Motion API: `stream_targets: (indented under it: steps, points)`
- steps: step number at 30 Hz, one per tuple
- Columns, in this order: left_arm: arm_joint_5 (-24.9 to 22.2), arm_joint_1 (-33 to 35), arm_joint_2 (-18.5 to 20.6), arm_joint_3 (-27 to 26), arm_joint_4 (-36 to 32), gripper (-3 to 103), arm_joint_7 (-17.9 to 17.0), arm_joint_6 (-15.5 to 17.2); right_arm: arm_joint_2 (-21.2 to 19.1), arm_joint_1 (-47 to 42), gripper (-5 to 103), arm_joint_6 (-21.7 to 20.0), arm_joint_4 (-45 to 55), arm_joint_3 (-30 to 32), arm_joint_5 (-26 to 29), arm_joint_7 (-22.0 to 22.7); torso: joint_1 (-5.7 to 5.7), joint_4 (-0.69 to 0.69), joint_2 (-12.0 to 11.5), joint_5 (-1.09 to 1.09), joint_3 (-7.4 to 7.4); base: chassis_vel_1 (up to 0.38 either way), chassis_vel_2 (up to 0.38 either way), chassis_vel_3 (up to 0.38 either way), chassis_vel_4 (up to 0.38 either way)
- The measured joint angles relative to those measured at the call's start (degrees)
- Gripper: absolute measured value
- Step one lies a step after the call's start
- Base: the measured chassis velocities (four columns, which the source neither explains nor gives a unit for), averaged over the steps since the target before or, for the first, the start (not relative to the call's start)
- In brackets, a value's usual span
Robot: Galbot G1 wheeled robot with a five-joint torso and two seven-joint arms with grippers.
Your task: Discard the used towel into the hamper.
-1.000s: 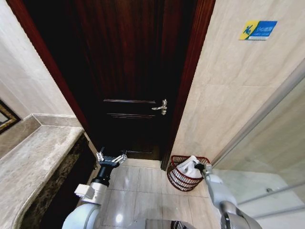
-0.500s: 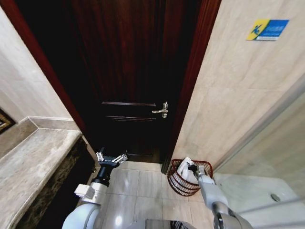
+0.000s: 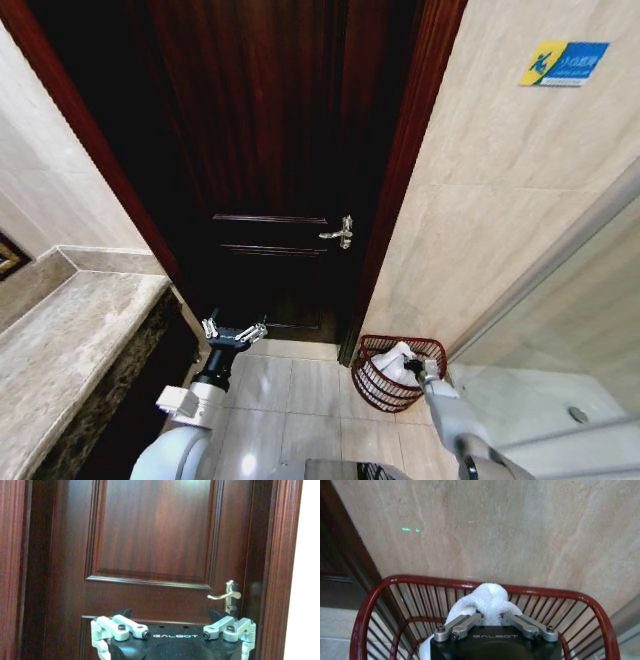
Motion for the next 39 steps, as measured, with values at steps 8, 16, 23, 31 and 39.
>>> stream_targets:
  steps: [8, 16, 23, 31, 39]
  points:
    - [0.0, 0.0, 0.0, 0.0, 0.0, 99, 0.0, 0.0, 1.0, -0.1, 7, -0.1, -0.4, 0.2, 0.2, 1.9, 0.01, 0.00, 0.0, 0.00, 0.00, 0.000, 0.000, 0.000, 0.000]
    - [0.0, 0.0, 0.0, 0.0, 0.0, 99, 0.0, 0.0, 1.4, -0.6, 22, -0.4, -0.6, 0.2, 0.1, 3.9, 0.00, 0.00, 0.0, 0.00, 0.00, 0.000, 0.000, 0.000, 0.000]
    - [0.0, 0.0, 0.0, 0.0, 0.0, 99, 0.0, 0.0, 1.2, -0.7, 49, -0.3, -1.3, 0.2, -0.2, 5.1, 0.00, -0.01, 0.0, -0.01, 0.00, 0.000, 0.000, 0.000, 0.000]
    - [0.0, 0.0, 0.0, 0.0, 0.0, 99, 0.0, 0.0, 2.1, -1.1, 77, -0.2, -1.7, 1.0, 0.9, 6.2, 0.00, -0.02, 0.0, -0.03, 0.00, 0.000, 0.000, 0.000, 0.000]
    - [0.0, 0.0, 0.0, 0.0, 0.0, 99, 0.0, 0.0, 3.3, -2.7, 100, 1.4, -0.3, 0.9, 2.1, 5.7, 0.00, -0.01, 0.0, -0.01, 0.00, 0.000, 0.000, 0.000, 0.000]
